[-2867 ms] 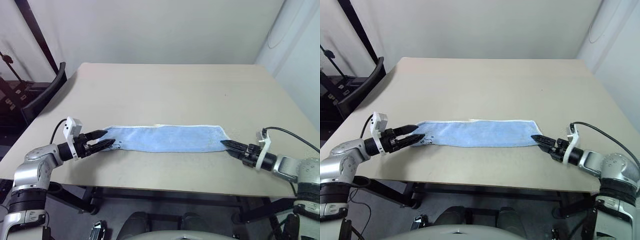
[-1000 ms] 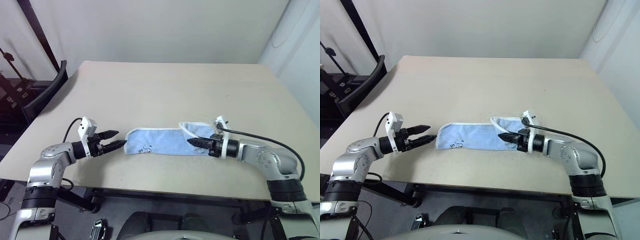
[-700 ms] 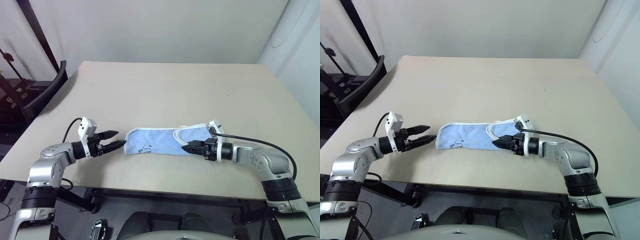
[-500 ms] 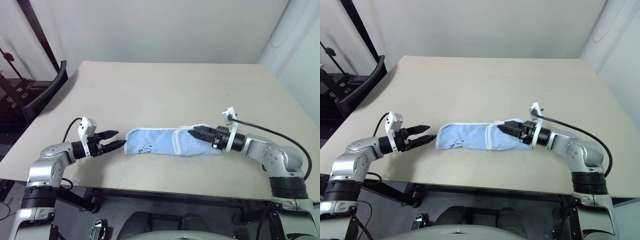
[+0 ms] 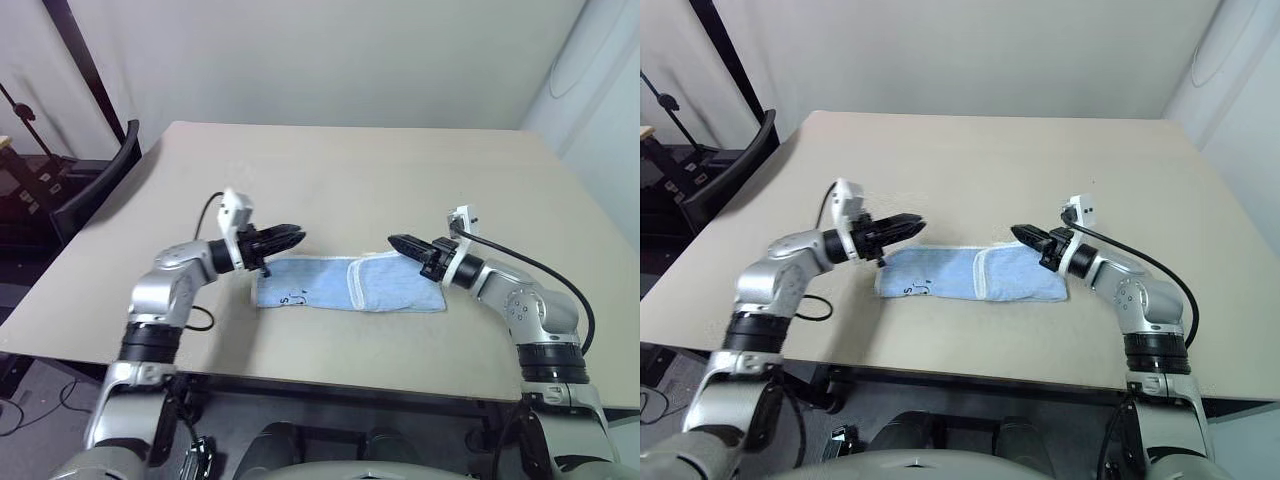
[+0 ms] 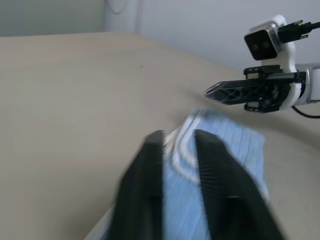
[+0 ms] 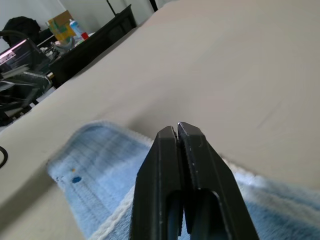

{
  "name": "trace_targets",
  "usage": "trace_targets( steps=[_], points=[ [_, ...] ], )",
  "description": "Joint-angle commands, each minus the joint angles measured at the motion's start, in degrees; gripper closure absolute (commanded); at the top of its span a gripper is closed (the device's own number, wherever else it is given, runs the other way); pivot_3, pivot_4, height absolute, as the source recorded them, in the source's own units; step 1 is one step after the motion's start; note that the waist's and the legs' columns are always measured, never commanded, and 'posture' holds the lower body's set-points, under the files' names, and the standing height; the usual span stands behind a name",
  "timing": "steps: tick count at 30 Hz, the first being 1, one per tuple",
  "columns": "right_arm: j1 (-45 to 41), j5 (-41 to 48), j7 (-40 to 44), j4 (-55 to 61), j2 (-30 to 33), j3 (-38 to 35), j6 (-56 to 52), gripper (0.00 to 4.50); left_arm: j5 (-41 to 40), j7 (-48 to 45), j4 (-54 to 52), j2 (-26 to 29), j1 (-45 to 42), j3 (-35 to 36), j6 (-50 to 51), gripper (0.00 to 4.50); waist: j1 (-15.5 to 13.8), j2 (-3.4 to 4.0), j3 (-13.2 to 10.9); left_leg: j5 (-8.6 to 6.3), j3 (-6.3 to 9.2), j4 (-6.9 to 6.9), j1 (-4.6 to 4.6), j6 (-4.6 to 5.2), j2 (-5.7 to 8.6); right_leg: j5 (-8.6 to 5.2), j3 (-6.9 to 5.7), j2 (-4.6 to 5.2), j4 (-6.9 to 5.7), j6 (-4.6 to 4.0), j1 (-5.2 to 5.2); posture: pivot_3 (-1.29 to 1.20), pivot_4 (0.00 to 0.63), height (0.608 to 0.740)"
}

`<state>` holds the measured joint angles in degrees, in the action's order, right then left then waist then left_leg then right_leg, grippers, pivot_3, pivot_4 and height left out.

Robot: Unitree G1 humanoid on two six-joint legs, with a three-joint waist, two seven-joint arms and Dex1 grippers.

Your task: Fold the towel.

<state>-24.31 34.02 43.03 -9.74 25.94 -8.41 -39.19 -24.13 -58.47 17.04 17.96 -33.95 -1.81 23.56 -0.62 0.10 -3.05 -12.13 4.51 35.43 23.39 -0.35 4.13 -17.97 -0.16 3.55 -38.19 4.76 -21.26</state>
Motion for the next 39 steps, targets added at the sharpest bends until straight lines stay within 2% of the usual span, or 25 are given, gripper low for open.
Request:
trace_targets(
  steps=[1, 6, 11, 16, 21, 24, 27, 32, 37, 38, 39],
  points=[
    [-1.3, -1.8, 1.5, -0.7, 1.1, 0.2, 2.7, 4.50, 4.4, 1.6, 4.8, -4.1, -4.8, -4.0, -4.6, 4.48, 0.0, 0.00, 0.0, 0.00, 0.00, 0.01, 0.00, 0.00, 0.00, 0.01, 0.00, 0.00, 0.00, 0.02, 0.02, 0.00, 0.000, 0.740],
    [0.4, -6.0, 2.4, -2.2, 1.3, 1.8, 7.6, 4.50, 9.8, 2.3, 16.0, -12.4, -9.2, -8.8, -12.3, 4.48, 0.0, 0.00, 0.0, 0.00, -0.01, 0.11, 0.00, 0.01, 0.02, 0.04, 0.00, -0.01, 0.00, 0.08, 0.08, 0.00, 0.000, 0.740],
    [0.4, -11.3, -0.5, -7.7, 0.0, 3.7, 10.3, 4.50, 15.2, 2.0, 24.4, -17.4, -9.7, -13.1, -18.7, 4.48, 0.1, 0.00, 0.0, 0.00, -0.01, 0.21, 0.00, 0.02, 0.01, 0.05, 0.00, -0.04, -0.09, 0.08, 0.07, 0.00, 0.000, 0.740],
    [0.6, -15.4, -1.8, -11.5, -1.8, 6.6, 11.9, 4.50, 24.0, 7.7, 32.2, -19.7, -8.4, -18.5, -23.9, 4.48, 0.1, 0.00, 0.0, -0.01, 0.00, 0.35, -0.01, 0.02, 0.01, 0.07, 0.00, -0.04, -0.17, 0.08, 0.09, 0.00, 0.000, 0.740],
    [-0.3, -17.5, -3.6, -14.9, -3.4, 6.6, 14.0, 4.50, 24.6, 8.1, 34.4, -20.8, -7.6, -17.6, -25.0, 4.48, 0.1, -0.01, 0.1, -0.02, 0.06, 0.52, -0.15, 0.03, 0.00, 0.10, -0.02, -0.06, -0.21, 0.13, 0.32, 0.00, 0.000, 0.740],
    [-1.5, -15.7, -2.7, -14.4, -3.2, 4.5, 13.6, 4.50, 22.1, 5.3, 31.2, -18.9, -7.8, -15.4, -22.0, 4.48, 0.2, -0.01, 0.0, -0.02, 0.09, 0.65, -0.21, 0.05, 0.01, 0.12, -0.01, -0.08, -0.20, 0.09, 0.42, 0.00, 0.000, 0.740],
    [-2.0, -12.2, -0.4, -10.5, -2.2, 2.2, 10.7, 4.50, 15.6, -0.8, 19.6, -14.2, -6.6, -11.4, -12.0, 3.93, 0.9, 0.00, 0.0, -0.01, 0.12, 0.64, -0.16, 0.07, 0.00, 0.16, -0.01, -0.10, -0.21, 0.05, 0.36, 0.00, 0.000, 0.740],
    [-2.2, -9.4, -0.2, -6.6, -1.6, 0.4, 6.8, 4.50, 6.7, -1.3, -0.7, -4.1, -2.7, -4.7, 9.2, 2.15, 1.9, 0.01, 0.0, 0.01, 0.19, 0.53, 0.02, 0.07, 0.00, 0.17, 0.01, -0.13, -0.32, 0.06, 0.06, 0.00, 0.000, 0.740],
    [-2.3, -7.7, -0.5, -4.6, -2.7, 0.0, 3.9, 4.50, -6.5, 2.0, -14.1, 5.7, 2.3, 7.4, 34.1, 0.26, 1.8, 0.03, 0.0, 0.01, 0.24, 0.46, 0.00, 0.06, 0.01, 0.17, 0.02, -0.13, -0.33, 0.05, 0.02, 0.00, 0.000, 0.740],
    [-2.6, -7.3, -0.7, -4.7, -3.2, -0.3, 3.7, 4.50, -9.7, 2.0, -15.9, 7.9, 4.0, 10.3, 39.6, 0.02, 1.8, 0.03, 0.0, 0.01, 0.24, 0.48, 0.00, 0.06, 0.01, 0.17, 0.02, -0.13, -0.34, 0.05, 0.02, 0.00, 0.000, 0.740],
    [-3.1, -7.0, -0.8, -5.3, -3.7, -0.5, 3.7, 4.50, -12.5, 2.1, -16.9, 10.3, 5.9, 13.1, 44.8, 0.02, 2.1, 0.04, 0.0, 0.00, 0.24, 0.49, -0.01, 0.06, 0.01, 0.17, 0.02, -0.13, -0.34, 0.05, 0.04, 0.00, 0.000, 0.740]
  ],
)
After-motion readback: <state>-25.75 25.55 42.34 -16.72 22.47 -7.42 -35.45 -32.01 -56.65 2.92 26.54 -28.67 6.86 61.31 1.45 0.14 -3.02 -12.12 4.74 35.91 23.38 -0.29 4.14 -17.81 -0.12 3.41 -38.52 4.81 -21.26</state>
